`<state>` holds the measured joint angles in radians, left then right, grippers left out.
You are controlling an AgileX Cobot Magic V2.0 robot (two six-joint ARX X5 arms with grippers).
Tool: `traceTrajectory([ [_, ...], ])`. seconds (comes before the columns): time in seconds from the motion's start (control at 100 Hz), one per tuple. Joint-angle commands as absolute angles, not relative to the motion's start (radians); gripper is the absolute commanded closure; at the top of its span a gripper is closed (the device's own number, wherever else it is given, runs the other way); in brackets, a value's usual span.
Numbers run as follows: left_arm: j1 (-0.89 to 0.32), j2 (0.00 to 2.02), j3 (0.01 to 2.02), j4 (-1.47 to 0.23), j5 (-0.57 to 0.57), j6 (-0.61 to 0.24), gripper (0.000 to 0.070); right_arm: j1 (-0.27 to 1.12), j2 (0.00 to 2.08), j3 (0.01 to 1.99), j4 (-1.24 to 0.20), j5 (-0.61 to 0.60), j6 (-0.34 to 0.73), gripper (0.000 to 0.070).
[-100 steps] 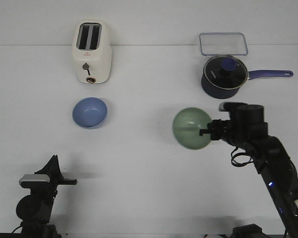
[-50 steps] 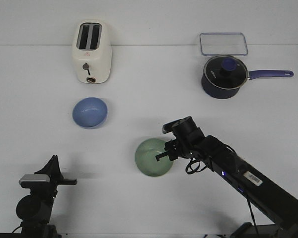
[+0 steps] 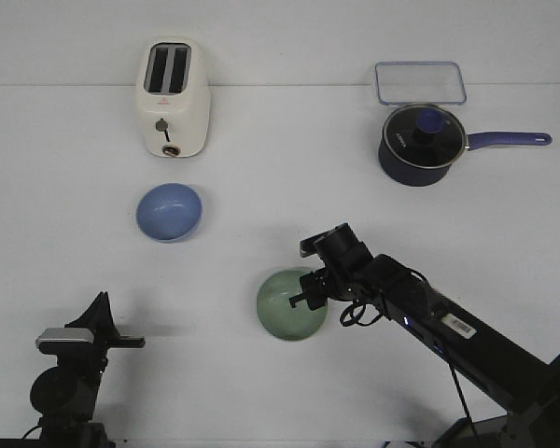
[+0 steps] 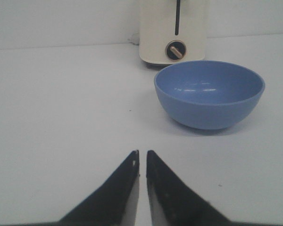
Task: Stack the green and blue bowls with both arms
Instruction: 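Carry the green bowl toward the table center and lower it, then open the right gripper and retract it toward the robot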
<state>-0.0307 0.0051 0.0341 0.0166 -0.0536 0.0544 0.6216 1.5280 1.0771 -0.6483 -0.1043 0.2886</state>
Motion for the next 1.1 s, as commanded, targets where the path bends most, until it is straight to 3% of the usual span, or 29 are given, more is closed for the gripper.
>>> traceTrajectory([
  [0.0,-0.030,0.003,0.014,0.031,-0.053,0.064,0.0686,0.630,1.544,1.086,-0.646,-0.104,0.297,0.0347],
  [0.17,-0.030,0.003,0.014,0.031,-0.053,0.064,0.0686,0.622,1.441,1.086,-0.625,-0.089,0.256,0.0347],
  [0.38,-0.030,0.003,0.014,0.031,-0.053,0.064,0.0686,0.660,1.110,1.053,-0.593,0.057,0.207,0.0348],
  [0.54,-0.030,0.003,0.014,0.031,-0.053,0.064,0.0686,0.736,0.763,0.862,-0.451,0.187,0.177,0.0353],
  [0.78,-0.030,0.003,0.014,0.032,-0.052,0.055,0.0686,0.793,0.396,0.589,-0.400,0.191,0.187,0.0353],
  [0.83,-0.030,0.003,0.014,0.031,-0.052,0.004,0.0686,0.793,0.347,0.564,-0.424,0.191,0.197,0.0353],
  [0.97,-0.030,0.003,0.014,0.023,-0.052,-0.262,0.0686,0.793,0.288,0.549,-0.465,0.192,0.202,0.0353],
  [1.09,-0.030,0.003,0.014,0.056,-0.052,-0.337,0.0686,0.793,0.289,0.549,-0.465,0.192,0.202,0.0353],
])
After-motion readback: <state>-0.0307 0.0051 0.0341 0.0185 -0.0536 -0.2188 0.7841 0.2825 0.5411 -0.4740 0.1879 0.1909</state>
